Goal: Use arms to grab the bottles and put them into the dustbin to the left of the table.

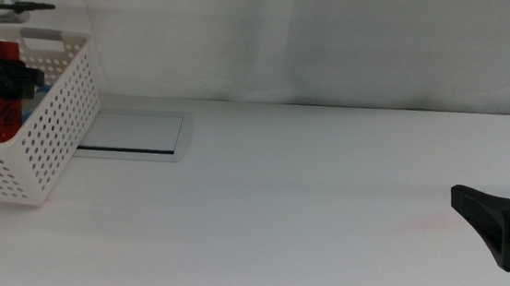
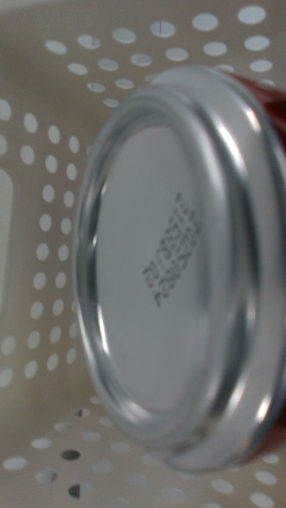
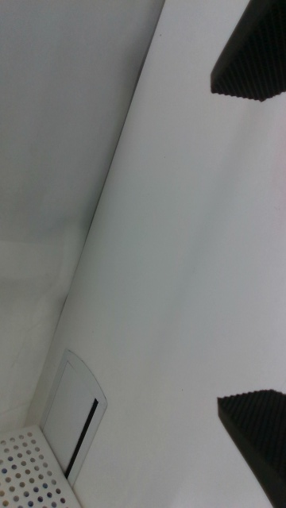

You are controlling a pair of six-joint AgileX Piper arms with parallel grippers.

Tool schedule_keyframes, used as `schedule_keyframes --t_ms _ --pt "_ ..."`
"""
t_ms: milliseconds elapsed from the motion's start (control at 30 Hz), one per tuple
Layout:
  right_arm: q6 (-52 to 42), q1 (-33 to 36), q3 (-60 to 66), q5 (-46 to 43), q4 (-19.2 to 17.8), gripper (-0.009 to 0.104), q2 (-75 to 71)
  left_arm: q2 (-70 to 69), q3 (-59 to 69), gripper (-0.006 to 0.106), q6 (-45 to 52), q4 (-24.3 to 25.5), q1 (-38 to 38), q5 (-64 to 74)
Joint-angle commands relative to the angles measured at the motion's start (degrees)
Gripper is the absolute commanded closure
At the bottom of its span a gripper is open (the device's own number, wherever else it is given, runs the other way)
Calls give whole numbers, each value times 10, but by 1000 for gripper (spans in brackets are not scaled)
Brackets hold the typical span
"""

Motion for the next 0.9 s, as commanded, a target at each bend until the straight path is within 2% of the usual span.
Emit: schedule_keyframes --t_ms 0,133,367,600,767,867 --pt "-3 -3 4 2 -1 -4 -2 -2 -9 61 -5 -11 -6 -21" --pt "-3 -3 4 2 -1 -4 -2 -2 -9 7 -7 -27 -6 -23" --pt "-6 -3 4 -1 -3 -4 -2 -8 -9 8 -8 -40 -6 -8" --pt "-6 -3 4 -8 -3 -4 -2 -75 -9 8 -5 -40 -7 -12" --pt "-6 -3 4 -23 -3 -4 -2 -158 -9 17 -1 -36 -14 14" --pt "-5 -3 4 -38 -3 -2 -2 -210 -9 31 1 -34 -25 43"
